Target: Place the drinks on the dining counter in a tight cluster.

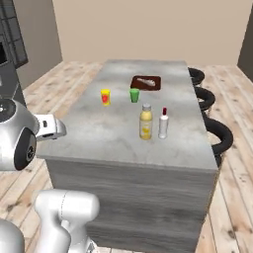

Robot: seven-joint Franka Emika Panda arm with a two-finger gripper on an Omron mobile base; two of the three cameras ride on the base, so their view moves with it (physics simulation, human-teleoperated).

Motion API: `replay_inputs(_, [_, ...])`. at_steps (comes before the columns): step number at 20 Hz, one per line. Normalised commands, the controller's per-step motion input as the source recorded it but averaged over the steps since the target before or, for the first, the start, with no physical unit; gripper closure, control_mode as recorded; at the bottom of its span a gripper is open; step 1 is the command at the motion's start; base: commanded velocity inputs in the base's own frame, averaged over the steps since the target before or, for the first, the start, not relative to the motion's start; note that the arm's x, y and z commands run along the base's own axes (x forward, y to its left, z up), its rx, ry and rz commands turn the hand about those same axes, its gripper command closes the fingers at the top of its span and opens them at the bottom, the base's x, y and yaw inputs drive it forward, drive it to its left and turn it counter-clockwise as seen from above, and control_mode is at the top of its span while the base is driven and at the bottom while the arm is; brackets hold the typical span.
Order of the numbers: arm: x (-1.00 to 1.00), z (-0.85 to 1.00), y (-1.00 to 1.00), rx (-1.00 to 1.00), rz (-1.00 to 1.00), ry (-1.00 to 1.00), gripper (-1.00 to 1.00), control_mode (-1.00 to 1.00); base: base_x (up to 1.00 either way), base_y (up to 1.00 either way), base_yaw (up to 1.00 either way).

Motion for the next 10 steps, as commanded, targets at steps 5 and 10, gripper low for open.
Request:
replay_inputs(5, [0.00, 0.00, 0.00, 0.00, 0.00, 0.00, -1.00, 1.00, -0.13, 1.00, 0.60])
replay_inputs(10, [0.00, 0.00, 0.00, 0.00, 0.00, 0.00, -1.00, 1.00, 0.39, 1.00, 0.31])
